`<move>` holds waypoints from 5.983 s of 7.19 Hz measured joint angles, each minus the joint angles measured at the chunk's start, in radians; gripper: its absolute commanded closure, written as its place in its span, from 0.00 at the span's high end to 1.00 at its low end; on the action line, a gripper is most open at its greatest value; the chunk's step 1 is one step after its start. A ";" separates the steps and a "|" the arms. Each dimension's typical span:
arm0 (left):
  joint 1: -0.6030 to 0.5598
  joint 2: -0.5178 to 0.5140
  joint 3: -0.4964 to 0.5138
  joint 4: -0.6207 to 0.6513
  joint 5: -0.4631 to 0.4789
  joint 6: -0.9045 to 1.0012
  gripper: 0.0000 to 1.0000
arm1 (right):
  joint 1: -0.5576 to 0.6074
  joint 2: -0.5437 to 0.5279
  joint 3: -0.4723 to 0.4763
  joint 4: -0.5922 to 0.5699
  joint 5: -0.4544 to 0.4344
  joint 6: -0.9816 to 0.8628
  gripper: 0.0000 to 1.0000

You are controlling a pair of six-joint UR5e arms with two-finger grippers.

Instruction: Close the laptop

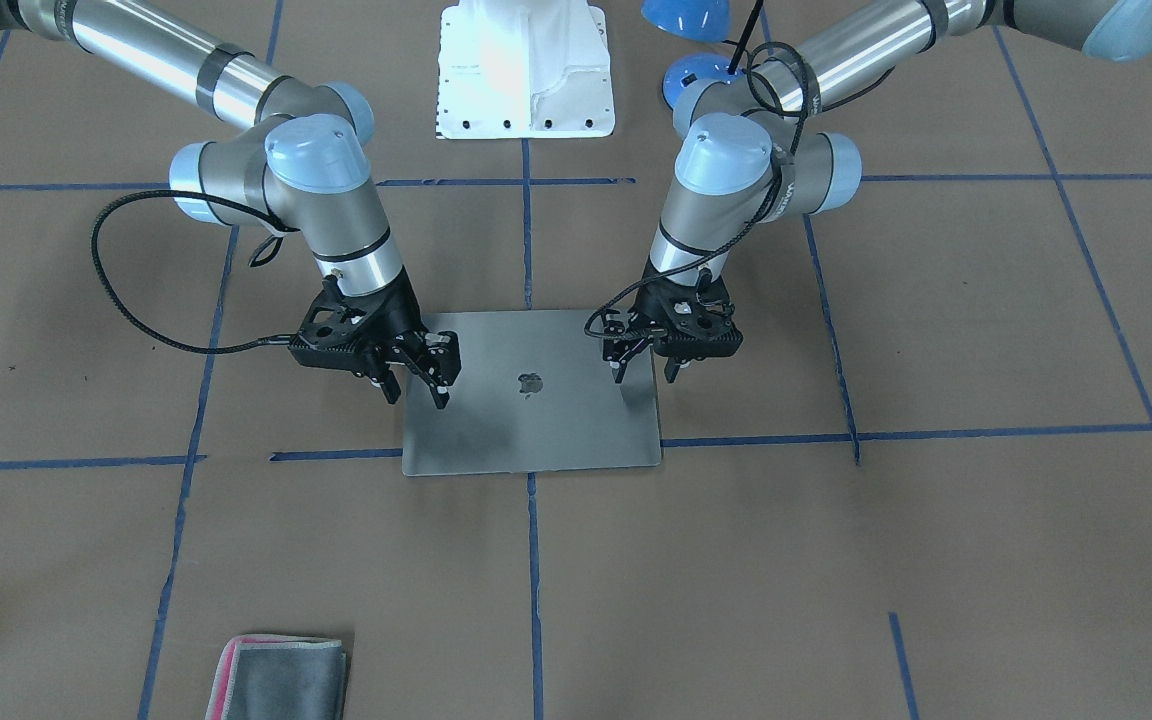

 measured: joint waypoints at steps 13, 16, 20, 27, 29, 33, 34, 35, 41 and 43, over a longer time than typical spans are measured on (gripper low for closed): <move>-0.855 0.710 -0.278 0.420 -0.499 1.346 1.00 | 0.909 -0.624 0.229 -0.536 0.585 -1.687 1.00; -0.933 0.787 -0.275 0.414 -0.606 1.364 1.00 | 0.953 -0.643 0.207 -0.553 0.618 -1.726 1.00; -0.949 0.822 -0.282 0.404 -0.634 1.363 1.00 | 0.961 -0.656 0.209 -0.551 0.625 -1.703 0.99; -0.950 0.836 -0.267 0.406 -0.626 1.363 1.00 | 0.970 -0.677 0.214 -0.544 0.625 -1.619 1.00; -0.950 0.836 -0.268 0.405 -0.623 1.364 1.00 | 0.970 -0.677 0.212 -0.544 0.625 -1.619 1.00; -0.950 0.835 -0.270 0.404 -0.623 1.363 1.00 | 0.970 -0.681 0.212 -0.544 0.626 -1.620 1.00; -0.950 0.835 -0.270 0.404 -0.623 1.363 1.00 | 0.970 -0.681 0.212 -0.544 0.626 -1.620 1.00; -0.950 0.835 -0.270 0.403 -0.623 1.363 1.00 | 0.970 -0.682 0.212 -0.544 0.626 -1.620 1.00; -0.950 0.835 -0.268 0.403 -0.623 1.363 1.00 | 0.970 -0.682 0.212 -0.544 0.626 -1.620 1.00; -0.950 0.835 -0.268 0.403 -0.623 1.363 1.00 | 0.970 -0.683 0.212 -0.544 0.626 -1.620 1.00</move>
